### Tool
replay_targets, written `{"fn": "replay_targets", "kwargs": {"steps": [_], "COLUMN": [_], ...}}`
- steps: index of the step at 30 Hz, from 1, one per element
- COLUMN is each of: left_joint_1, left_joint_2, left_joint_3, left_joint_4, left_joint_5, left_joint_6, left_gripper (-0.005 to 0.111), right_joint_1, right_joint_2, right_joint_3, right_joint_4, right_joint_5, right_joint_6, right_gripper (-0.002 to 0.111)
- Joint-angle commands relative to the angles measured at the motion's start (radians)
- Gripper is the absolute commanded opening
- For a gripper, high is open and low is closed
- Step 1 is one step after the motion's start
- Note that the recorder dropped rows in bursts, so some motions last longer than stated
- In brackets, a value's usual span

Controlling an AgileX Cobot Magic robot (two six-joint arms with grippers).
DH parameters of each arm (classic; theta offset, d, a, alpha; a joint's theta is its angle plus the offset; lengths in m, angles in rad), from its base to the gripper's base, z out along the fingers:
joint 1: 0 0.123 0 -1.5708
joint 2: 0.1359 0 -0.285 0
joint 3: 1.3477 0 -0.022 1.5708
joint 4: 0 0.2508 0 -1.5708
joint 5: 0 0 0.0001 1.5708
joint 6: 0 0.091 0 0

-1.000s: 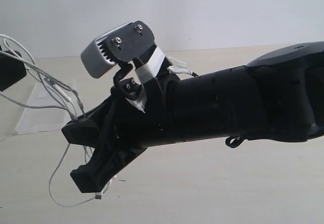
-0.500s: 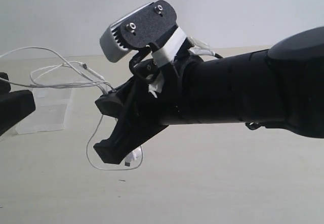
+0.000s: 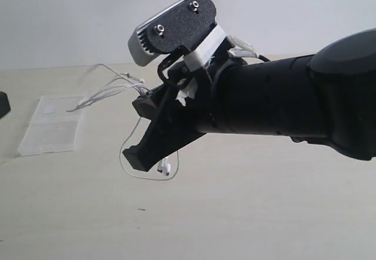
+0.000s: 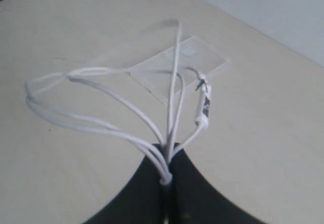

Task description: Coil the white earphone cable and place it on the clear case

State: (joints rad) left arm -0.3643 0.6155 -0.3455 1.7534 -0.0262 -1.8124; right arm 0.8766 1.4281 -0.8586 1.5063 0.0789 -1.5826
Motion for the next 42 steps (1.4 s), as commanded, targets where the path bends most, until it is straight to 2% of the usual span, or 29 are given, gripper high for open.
{"fn": "replay_targets", "kwargs": {"steps": [1,4,7,12,19,24,27,30,32,37,42], "left_joint_1": [-0.004,-0.004,-0.004,-0.004,-0.004,-0.004,-0.004,-0.004,-0.004,-0.004,-0.004], "left_joint_2": [-0.002,-0.002,-0.004,-0.004,-0.004,-0.002,-0.004,-0.027,-0.060,-0.157,-0.314], "left_joint_3": [0.003,0.003,-0.011,-0.067,-0.114,-0.139,-0.140,-0.142,-0.142,-0.142,-0.142], "left_joint_4": [-0.009,-0.009,-0.009,-0.009,-0.009,-0.009,-0.009,-0.009,-0.009,-0.009,-0.009], "left_joint_5": [0.107,0.125,0.096,-0.092,-0.124,-0.224,-0.222,-0.210,-0.209,-0.191,-0.191], "left_joint_6": [-0.012,-0.012,-0.052,-0.057,-0.053,-0.053,-0.053,-0.053,-0.056,-0.084,-0.192], "left_gripper": [0.013,0.000,0.000,0.000,0.000,0.000,0.000,0.000,0.000,0.000,0.000], "right_joint_1": [-0.004,-0.004,-0.004,-0.004,-0.004,-0.004,-0.004,-0.004,-0.004,-0.004,-0.004], "right_joint_2": [-0.009,-0.009,-0.003,0.045,0.110,0.143,0.156,0.156,0.156,0.156,0.195], "right_joint_3": [0.005,0.005,0.005,0.005,-0.035,-0.115,-0.181,-0.294,-0.365,-0.486,-0.609], "right_joint_4": [0.003,0.003,0.004,0.002,-0.042,-0.215,-0.460,-0.813,-0.948,-0.990,-0.990], "right_joint_5": [-0.064,-0.062,-0.024,0.074,0.175,0.305,0.413,0.556,0.641,0.746,0.786], "right_joint_6": [0.014,0.016,0.016,0.016,0.056,0.267,0.539,0.882,1.003,1.037,1.060], "right_gripper": [0.000,0.000,0.000,0.000,0.000,0.000,0.000,0.000,0.000,0.000,0.000]}}
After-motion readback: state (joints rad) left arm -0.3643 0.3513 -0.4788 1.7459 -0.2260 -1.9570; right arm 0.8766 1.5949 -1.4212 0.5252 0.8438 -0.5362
